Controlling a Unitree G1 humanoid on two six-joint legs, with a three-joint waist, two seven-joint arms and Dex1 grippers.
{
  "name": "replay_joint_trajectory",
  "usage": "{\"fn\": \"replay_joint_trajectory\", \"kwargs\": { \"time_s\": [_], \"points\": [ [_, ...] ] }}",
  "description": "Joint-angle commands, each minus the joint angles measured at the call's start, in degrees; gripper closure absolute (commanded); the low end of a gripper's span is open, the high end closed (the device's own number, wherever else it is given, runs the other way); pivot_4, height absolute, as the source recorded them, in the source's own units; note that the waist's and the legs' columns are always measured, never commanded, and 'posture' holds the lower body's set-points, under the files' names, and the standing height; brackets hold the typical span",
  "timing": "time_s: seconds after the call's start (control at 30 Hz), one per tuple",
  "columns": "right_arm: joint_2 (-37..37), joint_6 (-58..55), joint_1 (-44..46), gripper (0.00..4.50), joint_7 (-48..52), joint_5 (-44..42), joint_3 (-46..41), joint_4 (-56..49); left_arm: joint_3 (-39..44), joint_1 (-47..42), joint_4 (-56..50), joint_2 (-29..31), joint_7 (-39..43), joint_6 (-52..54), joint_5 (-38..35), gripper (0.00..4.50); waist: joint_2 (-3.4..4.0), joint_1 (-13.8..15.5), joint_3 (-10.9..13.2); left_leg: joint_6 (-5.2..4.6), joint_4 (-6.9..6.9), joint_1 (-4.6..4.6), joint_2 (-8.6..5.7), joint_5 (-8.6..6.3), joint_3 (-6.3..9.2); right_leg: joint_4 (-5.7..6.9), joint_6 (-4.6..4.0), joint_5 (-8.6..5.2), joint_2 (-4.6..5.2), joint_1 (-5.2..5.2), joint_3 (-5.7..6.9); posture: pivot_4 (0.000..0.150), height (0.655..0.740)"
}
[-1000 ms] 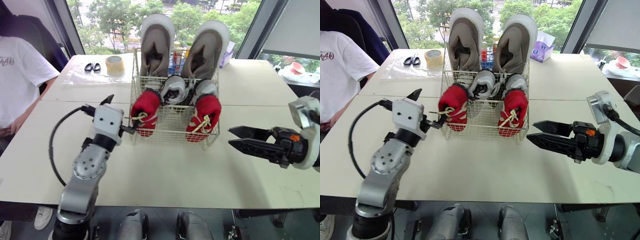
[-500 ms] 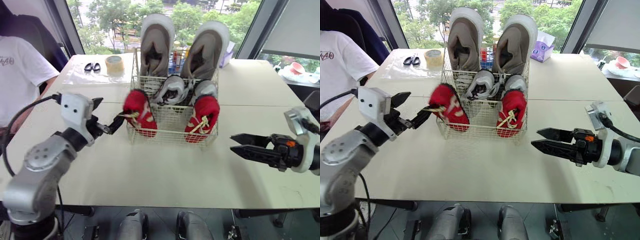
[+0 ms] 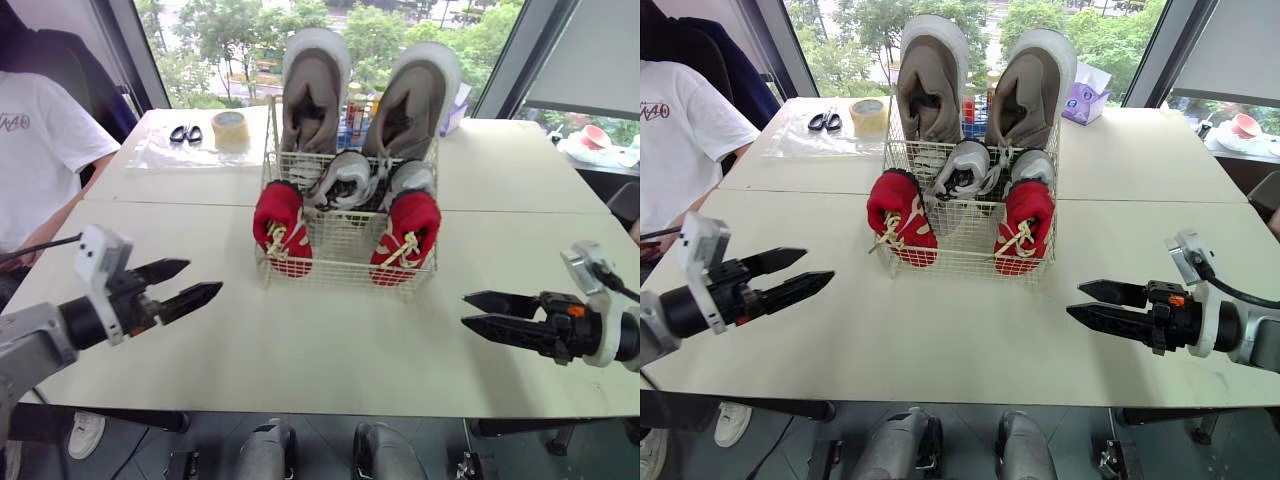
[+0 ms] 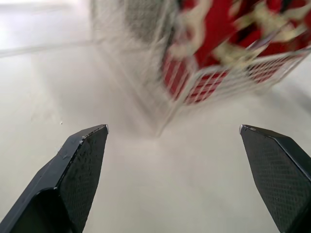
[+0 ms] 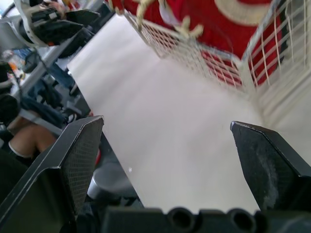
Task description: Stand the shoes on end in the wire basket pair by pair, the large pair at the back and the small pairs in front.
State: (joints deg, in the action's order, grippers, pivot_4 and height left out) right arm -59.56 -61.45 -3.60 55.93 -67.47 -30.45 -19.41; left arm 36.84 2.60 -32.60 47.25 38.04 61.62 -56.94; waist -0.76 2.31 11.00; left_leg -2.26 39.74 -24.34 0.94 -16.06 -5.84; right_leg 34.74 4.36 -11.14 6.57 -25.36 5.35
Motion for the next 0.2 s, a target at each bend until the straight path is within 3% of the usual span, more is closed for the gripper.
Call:
{"fn": "replay_joint_trajectory", "kwargs": {
  "time_s": [0.03, 0.2],
  "points": [
    [0.2, 2.1, 0.3, 0.00, 1.1, 1.7, -0.2, -1.3, -1.7, 2.0, -0.3, 1.2, 2.6, -3.2, 1.6, 0.08, 0.05, -0.1, 0.0, -0.01, -0.04, 0.00, 0.02, -0.01, 0.00, -0.12, -0.03, 0.02, 0.04, -0.02, 0.02, 0.150, 0.7400],
    [0.5, 3.0, 0.4, 0.00, 1.4, 3.0, 0.8, -1.8, -4.3, 4.6, 0.2, -0.4, 2.5, -6.0, 3.5, 0.08, 0.06, -0.1, 0.0, -0.01, -0.51, -0.02, 0.01, -0.01, -0.16, -0.53, -0.16, 0.13, 0.14, -0.02, 0.06, 0.150, 0.7400]
  ]
}}
